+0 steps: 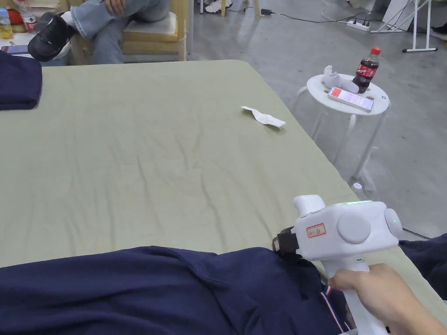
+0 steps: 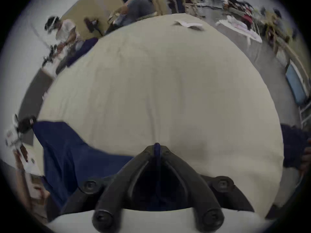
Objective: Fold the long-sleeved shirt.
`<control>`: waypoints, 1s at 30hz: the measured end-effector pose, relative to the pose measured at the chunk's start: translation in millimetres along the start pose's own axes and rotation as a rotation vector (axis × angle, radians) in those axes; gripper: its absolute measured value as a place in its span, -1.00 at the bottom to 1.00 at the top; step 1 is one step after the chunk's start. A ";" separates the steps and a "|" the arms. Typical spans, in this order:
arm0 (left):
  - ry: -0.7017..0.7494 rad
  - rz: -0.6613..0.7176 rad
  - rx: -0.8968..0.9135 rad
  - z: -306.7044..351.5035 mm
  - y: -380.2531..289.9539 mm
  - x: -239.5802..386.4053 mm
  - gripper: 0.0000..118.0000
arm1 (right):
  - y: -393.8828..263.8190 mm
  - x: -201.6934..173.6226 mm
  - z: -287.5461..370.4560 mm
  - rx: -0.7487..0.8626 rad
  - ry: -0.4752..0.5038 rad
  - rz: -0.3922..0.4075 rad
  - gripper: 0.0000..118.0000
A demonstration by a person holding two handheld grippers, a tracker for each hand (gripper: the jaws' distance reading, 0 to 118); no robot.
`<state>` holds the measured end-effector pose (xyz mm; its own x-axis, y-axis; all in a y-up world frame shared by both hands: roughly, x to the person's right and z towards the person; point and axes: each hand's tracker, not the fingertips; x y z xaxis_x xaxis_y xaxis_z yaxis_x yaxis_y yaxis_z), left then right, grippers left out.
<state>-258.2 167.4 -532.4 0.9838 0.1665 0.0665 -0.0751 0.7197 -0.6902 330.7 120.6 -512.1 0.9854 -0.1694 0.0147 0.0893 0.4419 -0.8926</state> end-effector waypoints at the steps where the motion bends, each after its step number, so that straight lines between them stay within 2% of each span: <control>1: -0.004 0.009 -0.016 -1.3 -4.0 -0.2 -0.98 | -3.4 -10.2 1.4 -0.037 -0.007 0.039 -0.92; 2: -0.010 0.007 -0.026 -2.4 -7.6 -0.4 -0.98 | -3.3 -17.0 4.7 -0.031 -0.042 0.074 -0.92; 4: -0.002 -0.003 -0.037 -2.7 -13.3 5.2 -0.98 | 4.2 -12.2 9.1 -0.014 -0.005 0.019 -0.92; 5: -0.002 0.003 -0.042 -3.9 -12.5 3.0 -0.98 | -3.6 -16.4 15.1 0.057 0.019 0.006 -0.92; 6: 0.004 0.010 -0.042 -4.4 -9.3 -0.1 -0.98 | 0.6 -20.3 20.2 0.109 -0.022 0.056 -0.92; 7: 0.011 0.021 -0.040 -4.0 -4.3 -3.9 -0.98 | 7.2 -24.6 27.1 0.150 -0.103 0.096 -0.92; 8: 0.017 0.028 -0.036 -1.8 2.3 -4.5 -0.98 | 15.0 -25.9 35.3 0.195 -0.132 0.118 -0.92; 10: 0.018 0.043 0.006 7.3 18.7 -9.7 -0.98 | 26.3 -16.3 44.8 0.231 -0.095 0.095 -0.92; 12: 0.003 0.042 0.035 19.3 38.0 -5.6 -0.98 | 37.4 -19.2 58.4 0.295 -0.136 0.128 -0.92; 13: 0.007 0.019 0.056 25.5 46.9 -2.6 -0.98 | 41.2 -17.4 61.5 0.281 -0.120 0.143 -0.92; 15: 0.021 -0.039 0.100 38.8 61.0 4.6 -0.98 | 45.9 -23.6 73.9 0.339 -0.149 0.171 -0.92; 17: 0.004 -0.058 0.138 54.8 66.9 17.6 -0.98 | 44.1 -28.1 88.9 0.429 -0.153 0.158 -0.92; 19: -0.005 -0.065 0.172 75.5 70.3 23.6 -0.98 | 39.7 -30.6 109.1 0.492 -0.116 0.115 -0.92; 21: -0.008 -0.096 0.206 99.2 65.3 29.2 -0.98 | 26.3 -31.7 128.8 0.542 -0.074 0.075 -0.92; 24: -0.010 -0.159 0.233 132.4 40.8 21.7 -0.98 | -12.0 -35.6 160.3 0.593 -0.049 0.062 -0.92; 26: -0.002 -0.163 0.236 158.4 13.8 18.0 -0.98 | -47.4 -38.3 179.8 0.614 -0.050 0.077 -0.92; 30: 0.005 -0.120 0.204 196.1 -51.0 0.5 -0.98 | -129.2 -37.5 204.3 0.629 -0.045 0.059 -0.92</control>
<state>-285.7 263.0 -355.9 0.9885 0.0684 0.1348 0.0113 0.8557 -0.5174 311.8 249.9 -305.3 0.9953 -0.0972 0.0046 0.0885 0.8849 -0.4573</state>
